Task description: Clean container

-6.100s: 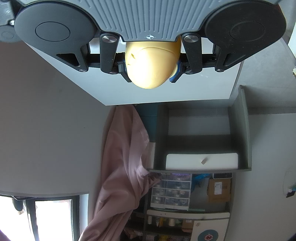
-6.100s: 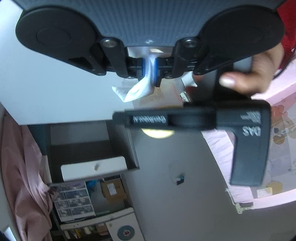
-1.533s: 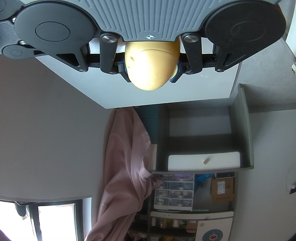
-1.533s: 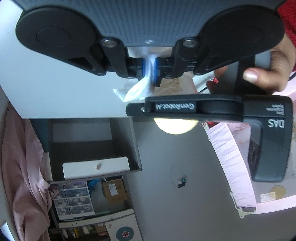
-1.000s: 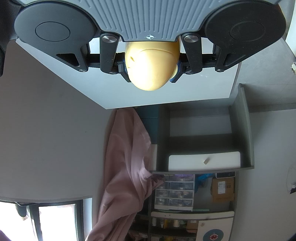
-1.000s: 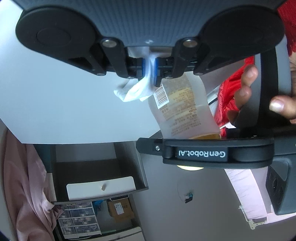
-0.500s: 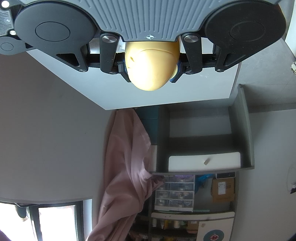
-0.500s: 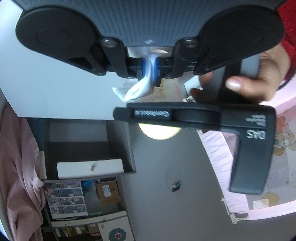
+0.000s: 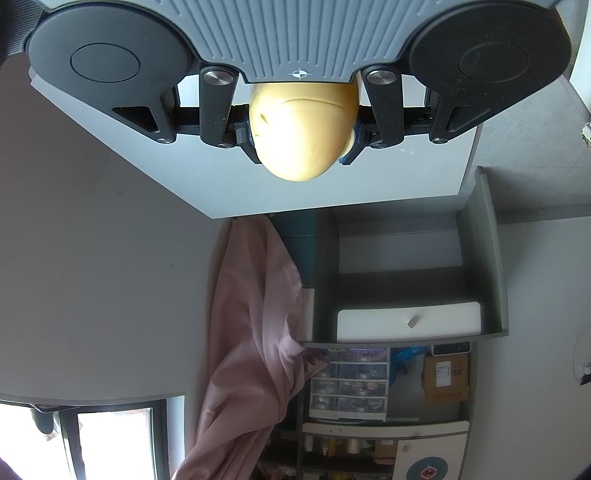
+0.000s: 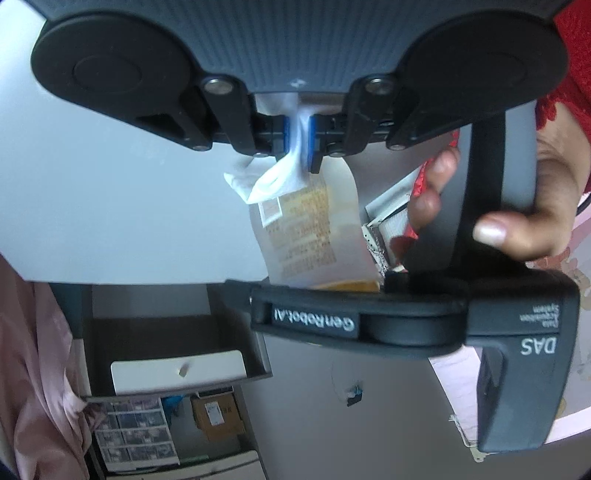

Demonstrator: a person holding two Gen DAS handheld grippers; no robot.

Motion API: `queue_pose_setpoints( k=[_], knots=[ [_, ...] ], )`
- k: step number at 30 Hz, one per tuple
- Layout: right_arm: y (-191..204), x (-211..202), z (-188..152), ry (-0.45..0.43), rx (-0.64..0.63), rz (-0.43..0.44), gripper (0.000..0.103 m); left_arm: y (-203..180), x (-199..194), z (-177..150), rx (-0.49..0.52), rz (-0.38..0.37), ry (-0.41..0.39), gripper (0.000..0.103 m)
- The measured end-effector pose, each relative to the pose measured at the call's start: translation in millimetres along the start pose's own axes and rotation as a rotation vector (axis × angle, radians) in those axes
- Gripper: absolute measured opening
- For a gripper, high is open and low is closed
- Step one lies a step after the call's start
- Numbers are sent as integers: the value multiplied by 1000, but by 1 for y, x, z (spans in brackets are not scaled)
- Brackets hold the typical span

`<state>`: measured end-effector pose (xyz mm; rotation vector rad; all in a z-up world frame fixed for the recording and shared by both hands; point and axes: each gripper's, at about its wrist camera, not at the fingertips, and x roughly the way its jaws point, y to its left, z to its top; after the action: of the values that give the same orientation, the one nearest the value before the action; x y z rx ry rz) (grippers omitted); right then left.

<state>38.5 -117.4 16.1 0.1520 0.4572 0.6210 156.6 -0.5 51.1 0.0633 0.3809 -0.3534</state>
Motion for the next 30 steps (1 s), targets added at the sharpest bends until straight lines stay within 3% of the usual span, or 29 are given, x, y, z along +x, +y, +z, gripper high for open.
queue_pose_setpoints(
  k=[6, 20, 30],
  knots=[
    [4, -2, 0, -2, -2, -1, 9, 2, 1, 3, 0, -1, 4, 44],
    [22, -23, 23, -105, -63, 15, 9, 4, 4, 5, -3, -7, 7, 44],
    [14, -11, 10, -52, -31, 34, 10, 6, 3, 1, 0, -13, 8, 44]
  ],
)
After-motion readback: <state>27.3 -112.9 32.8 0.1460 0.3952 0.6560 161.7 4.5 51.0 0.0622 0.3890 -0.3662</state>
